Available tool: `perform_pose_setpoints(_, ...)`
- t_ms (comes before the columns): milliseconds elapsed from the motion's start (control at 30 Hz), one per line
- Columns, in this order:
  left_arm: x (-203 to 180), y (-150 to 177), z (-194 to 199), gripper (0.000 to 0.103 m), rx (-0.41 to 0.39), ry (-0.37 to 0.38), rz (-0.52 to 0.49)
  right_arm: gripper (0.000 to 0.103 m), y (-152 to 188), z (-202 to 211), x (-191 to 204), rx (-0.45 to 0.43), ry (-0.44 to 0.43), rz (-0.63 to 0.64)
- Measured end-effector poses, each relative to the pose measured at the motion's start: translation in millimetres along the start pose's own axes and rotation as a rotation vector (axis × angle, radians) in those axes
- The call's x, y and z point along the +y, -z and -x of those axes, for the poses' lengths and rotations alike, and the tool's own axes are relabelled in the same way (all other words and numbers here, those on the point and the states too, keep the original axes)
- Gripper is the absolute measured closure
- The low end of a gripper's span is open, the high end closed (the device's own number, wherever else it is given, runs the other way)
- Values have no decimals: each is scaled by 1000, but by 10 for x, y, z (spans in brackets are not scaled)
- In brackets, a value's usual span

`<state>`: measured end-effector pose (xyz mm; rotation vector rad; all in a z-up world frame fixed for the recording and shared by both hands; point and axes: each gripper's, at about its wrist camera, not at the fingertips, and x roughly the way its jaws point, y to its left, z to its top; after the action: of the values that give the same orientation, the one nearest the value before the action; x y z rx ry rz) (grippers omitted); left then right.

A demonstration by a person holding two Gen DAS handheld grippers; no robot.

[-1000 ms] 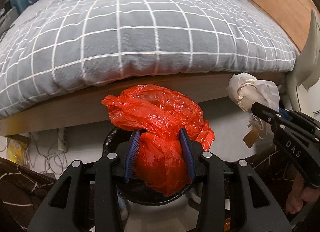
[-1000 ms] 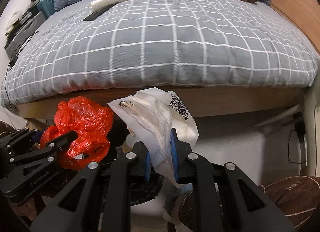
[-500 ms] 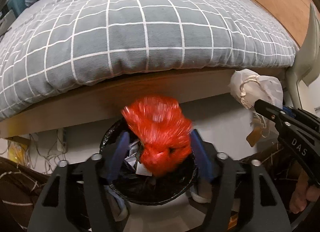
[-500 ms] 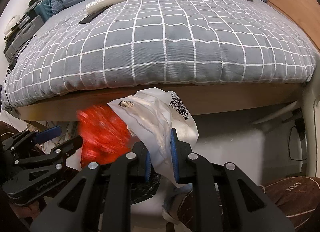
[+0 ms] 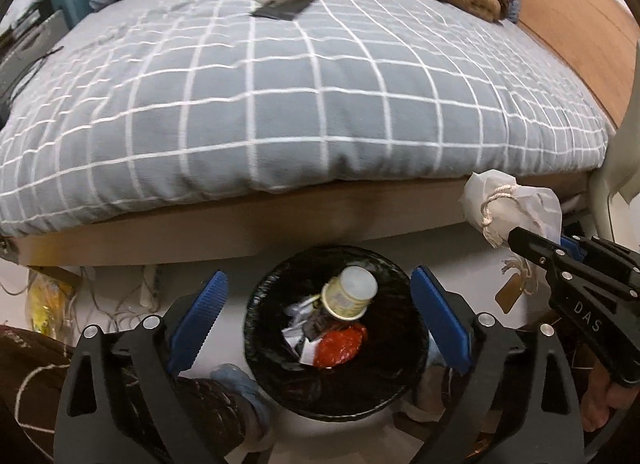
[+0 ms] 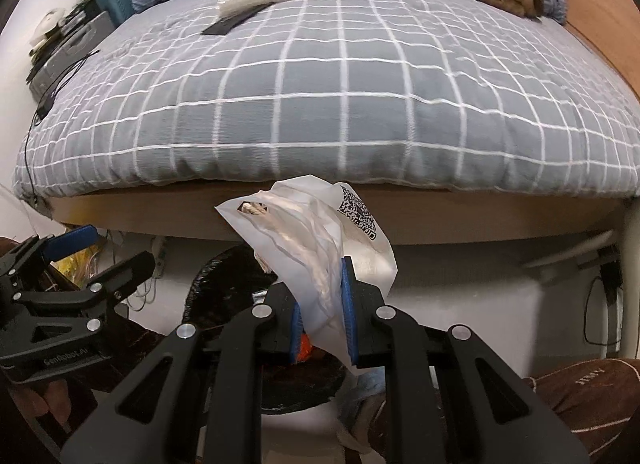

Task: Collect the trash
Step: 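Lower the right gripper into the bin and open it to drop the white bag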

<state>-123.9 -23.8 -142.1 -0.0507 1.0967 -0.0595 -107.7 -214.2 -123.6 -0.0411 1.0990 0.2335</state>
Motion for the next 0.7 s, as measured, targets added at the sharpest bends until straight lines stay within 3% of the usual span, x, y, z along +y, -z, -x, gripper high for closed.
perform_pose_setpoints(200,244,32,93,6,-25,-31,31,87,-49,-33,270,8,-24,40)
perform_pose_setpoints(700,658,125,185,6,-26,-77,90,87,-48,-246,742,77,-61,92)
